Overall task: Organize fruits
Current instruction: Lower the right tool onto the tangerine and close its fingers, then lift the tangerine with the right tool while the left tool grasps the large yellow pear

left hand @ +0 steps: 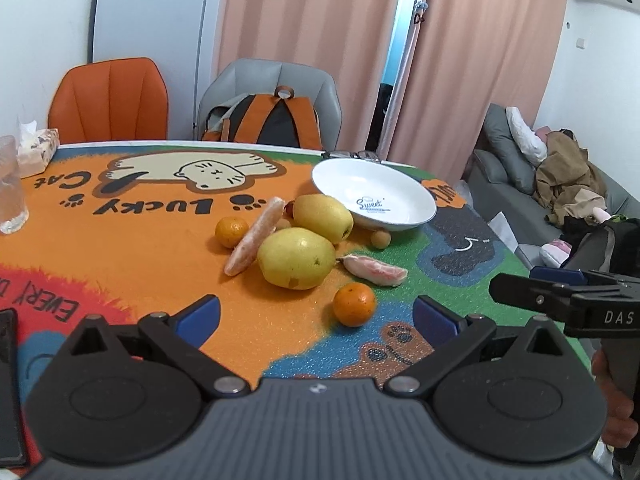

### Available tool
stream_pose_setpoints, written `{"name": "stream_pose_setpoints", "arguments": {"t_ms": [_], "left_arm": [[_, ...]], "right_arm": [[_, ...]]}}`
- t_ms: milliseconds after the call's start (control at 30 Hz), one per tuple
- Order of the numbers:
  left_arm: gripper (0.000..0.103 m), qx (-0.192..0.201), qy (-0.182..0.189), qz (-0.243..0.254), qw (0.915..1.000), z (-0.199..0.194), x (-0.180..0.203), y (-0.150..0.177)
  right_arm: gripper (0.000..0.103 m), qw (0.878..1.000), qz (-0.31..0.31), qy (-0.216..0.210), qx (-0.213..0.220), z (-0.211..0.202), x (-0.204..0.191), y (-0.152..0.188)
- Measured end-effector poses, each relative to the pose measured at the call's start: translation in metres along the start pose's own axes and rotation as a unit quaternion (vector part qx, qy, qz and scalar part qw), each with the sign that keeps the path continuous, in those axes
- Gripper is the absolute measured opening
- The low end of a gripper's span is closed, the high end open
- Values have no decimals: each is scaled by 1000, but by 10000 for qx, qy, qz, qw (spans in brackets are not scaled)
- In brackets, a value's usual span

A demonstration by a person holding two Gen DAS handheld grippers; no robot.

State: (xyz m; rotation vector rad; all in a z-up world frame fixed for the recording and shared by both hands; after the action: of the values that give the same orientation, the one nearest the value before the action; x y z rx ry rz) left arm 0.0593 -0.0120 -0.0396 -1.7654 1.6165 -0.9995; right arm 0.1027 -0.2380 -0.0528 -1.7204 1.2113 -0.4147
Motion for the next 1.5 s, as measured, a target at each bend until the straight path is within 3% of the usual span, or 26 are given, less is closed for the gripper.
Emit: {"name": "stream_pose_setpoints", "arguments": {"t_ms": [300, 500, 667, 833, 1133, 1300, 1367, 1500], "left_arm": [[101, 13, -78, -175, 9998, 22, -11, 2], [92, -22, -103, -319, 9994, 40, -20, -2], [84, -65, -123, -302, 9994, 53, -24, -1], [75, -209, -125, -417, 9988, 65, -33, 4], [75, -264, -234, -600, 9976, 77, -46, 2], [75, -326, -269, -572, 9975, 82, -44, 2], [75, -350, -277, -573, 9974, 86, -43, 3], [75, -383, -262, -560, 9974, 91, -40, 2]], "right_arm": [[97, 9997, 79, -172, -170, 27, 5, 5], [93, 9991, 73, -278, -304, 46, 4, 8], [84, 9982, 93, -398, -447, 63, 2, 9], [83, 9964, 70, -603, -589, 80, -7, 12], [78, 9926, 34, -853, -865, 113, -21, 21], [59, 9917, -26, -916, -905, 122, -23, 26], [43, 9893, 34, -1069, -996, 123, -23, 26], [42, 9915, 121, -921, -912, 121, -16, 24]]}}
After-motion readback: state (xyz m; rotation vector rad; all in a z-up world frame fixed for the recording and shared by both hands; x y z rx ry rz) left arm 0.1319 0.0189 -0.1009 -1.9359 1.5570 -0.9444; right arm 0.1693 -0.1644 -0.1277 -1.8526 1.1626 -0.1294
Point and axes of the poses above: each gripper's, at about its wrist camera, not at the fingertips, and z roughly the way its jaws point, x to its right, y to its underside, the point moved 5 cm from there along z, roughly the way its jaws point
